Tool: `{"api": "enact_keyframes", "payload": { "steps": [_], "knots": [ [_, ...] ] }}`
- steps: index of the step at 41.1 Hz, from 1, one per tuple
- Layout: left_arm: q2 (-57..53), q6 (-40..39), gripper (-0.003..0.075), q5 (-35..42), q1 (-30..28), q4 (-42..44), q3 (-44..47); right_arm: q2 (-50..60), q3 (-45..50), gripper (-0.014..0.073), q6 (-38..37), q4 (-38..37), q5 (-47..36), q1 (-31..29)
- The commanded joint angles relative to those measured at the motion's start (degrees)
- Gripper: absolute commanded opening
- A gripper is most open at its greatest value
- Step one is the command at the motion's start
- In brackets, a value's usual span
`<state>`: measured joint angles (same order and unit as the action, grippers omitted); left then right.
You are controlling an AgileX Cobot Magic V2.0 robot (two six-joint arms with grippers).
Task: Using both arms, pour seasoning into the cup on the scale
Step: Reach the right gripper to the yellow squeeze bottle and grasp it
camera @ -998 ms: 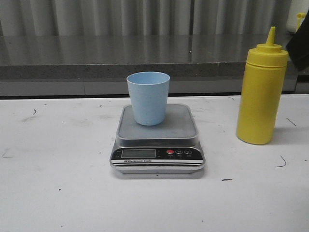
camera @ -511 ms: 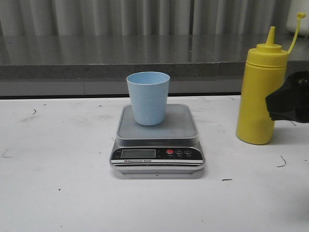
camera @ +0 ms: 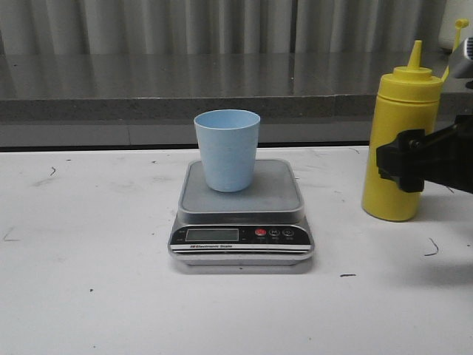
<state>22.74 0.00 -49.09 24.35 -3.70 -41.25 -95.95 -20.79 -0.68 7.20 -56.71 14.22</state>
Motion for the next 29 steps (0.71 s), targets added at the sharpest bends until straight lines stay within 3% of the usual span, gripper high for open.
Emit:
{"api": "enact_keyframes", "payload": {
  "steps": [1,25,29],
  "knots": [
    [0.42,-0.84,0.0388,3.86,-0.08,-0.34,-1.41,-0.81,-3.12,0.0654,-0.20,0.56,-5.61,-0.17],
    [0.42,-0.84,0.0388,3.86,-0.08,-0.34,-1.41,-14.88,-17.21,0.0650,-0.20,5.67,-5.29,-0.98],
    [0.42,-0.84,0.0388,3.86,-0.08,-0.34,-1.41,-14.87,-17.46,0.0568,-0.20,5.26,-5.39,-0.98]
  ]
}}
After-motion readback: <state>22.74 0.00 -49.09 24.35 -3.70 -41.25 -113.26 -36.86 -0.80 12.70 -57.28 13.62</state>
